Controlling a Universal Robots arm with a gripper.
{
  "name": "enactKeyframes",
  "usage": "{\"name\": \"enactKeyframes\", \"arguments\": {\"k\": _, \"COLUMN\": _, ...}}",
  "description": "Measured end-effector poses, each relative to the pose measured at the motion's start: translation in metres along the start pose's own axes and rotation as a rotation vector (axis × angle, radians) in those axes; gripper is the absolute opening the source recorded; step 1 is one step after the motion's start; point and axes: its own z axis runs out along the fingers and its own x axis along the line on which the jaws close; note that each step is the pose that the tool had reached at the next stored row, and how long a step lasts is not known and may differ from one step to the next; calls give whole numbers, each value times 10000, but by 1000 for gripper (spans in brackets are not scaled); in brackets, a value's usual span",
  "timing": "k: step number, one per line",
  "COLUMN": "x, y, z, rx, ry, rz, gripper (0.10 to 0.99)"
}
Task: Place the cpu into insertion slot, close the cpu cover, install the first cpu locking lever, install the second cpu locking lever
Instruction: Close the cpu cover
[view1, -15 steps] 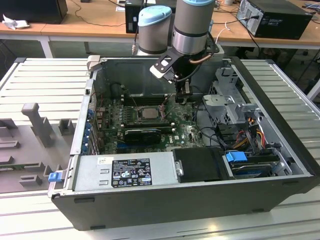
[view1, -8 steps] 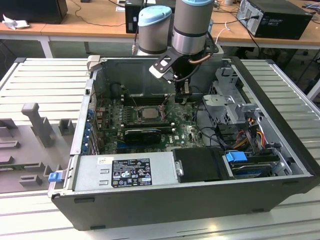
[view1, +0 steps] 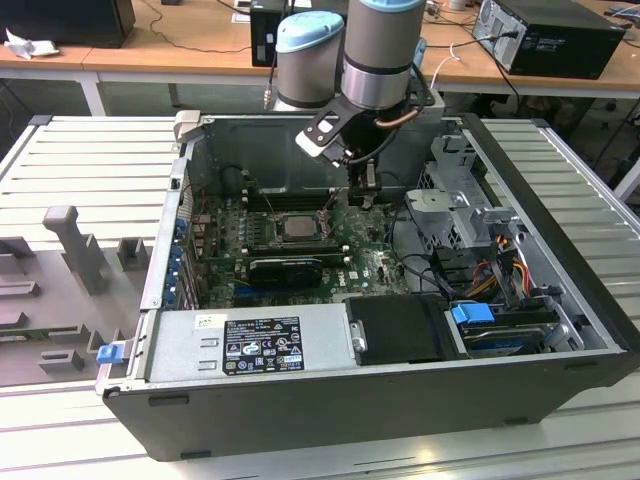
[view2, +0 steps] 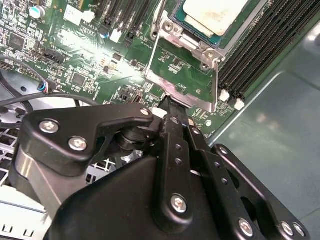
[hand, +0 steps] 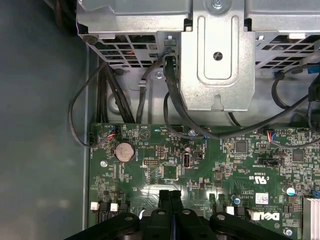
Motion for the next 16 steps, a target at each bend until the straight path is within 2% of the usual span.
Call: {"name": "enactKeyframes", "arguments": {"k": 16, "x": 0, "y": -65, "z": 1, "rx": 0, "ry": 0, "rz": 1, "gripper": 106}}
